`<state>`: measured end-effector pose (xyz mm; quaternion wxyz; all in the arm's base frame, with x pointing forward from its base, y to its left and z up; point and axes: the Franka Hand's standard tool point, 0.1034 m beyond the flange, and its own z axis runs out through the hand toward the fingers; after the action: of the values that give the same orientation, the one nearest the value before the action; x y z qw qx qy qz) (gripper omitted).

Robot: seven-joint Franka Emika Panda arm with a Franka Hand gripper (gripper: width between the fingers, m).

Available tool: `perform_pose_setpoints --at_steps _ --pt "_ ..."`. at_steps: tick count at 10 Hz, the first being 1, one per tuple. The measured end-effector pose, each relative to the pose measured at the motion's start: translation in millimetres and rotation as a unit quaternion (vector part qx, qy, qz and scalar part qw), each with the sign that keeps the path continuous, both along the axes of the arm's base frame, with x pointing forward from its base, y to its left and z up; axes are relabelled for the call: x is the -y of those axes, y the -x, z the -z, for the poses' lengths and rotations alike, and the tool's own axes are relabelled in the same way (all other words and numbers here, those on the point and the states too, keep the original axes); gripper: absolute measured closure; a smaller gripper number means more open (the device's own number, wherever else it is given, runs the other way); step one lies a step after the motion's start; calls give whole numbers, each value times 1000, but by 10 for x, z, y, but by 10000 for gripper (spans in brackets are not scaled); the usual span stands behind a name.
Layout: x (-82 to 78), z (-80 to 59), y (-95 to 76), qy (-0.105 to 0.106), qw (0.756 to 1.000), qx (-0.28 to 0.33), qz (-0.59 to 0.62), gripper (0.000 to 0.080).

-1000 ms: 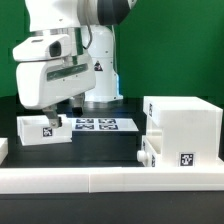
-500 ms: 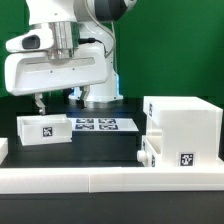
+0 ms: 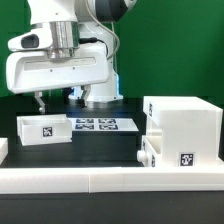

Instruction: Assemble drawer

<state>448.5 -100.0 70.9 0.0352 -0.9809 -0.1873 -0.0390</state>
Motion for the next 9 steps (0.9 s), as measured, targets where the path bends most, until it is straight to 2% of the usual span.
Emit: perform_pose_setpoints --at_steps 2,5,9 --pt "7 52 216 5 1000 0 3 150" --pt "3 181 436 14 1000 9 6 150" --pt "10 198 439 15 1000 11 2 150"
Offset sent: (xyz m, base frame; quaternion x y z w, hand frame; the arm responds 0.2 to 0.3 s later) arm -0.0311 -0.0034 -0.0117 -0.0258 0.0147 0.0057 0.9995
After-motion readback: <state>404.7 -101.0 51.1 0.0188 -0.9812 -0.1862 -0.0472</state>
